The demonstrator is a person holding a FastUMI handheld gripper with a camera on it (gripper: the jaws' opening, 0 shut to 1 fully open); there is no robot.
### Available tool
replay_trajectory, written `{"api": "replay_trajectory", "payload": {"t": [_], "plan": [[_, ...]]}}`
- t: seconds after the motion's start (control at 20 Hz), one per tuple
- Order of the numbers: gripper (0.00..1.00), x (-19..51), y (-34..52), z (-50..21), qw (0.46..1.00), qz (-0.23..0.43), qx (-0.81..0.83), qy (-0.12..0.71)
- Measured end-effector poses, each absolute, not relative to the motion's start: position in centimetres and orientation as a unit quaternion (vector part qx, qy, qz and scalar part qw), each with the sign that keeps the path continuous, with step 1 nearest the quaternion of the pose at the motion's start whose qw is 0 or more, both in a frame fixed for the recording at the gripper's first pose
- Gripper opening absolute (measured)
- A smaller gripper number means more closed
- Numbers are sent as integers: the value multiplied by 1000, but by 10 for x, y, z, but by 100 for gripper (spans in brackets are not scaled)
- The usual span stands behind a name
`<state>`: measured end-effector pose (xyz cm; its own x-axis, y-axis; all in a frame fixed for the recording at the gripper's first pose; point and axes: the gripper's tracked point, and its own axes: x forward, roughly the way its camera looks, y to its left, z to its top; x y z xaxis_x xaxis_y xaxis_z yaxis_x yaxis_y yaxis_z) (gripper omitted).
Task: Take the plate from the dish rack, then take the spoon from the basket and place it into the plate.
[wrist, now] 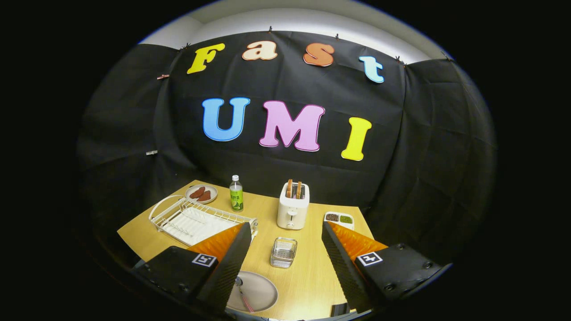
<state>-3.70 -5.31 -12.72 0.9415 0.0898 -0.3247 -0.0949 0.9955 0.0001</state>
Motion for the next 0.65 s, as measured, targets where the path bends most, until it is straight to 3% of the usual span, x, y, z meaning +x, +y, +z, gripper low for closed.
{"api": "replay_trajectory", "payload": {"t": [0.65], "plan": [[98,-38,-85,-95,992,17,-27,119]]}}
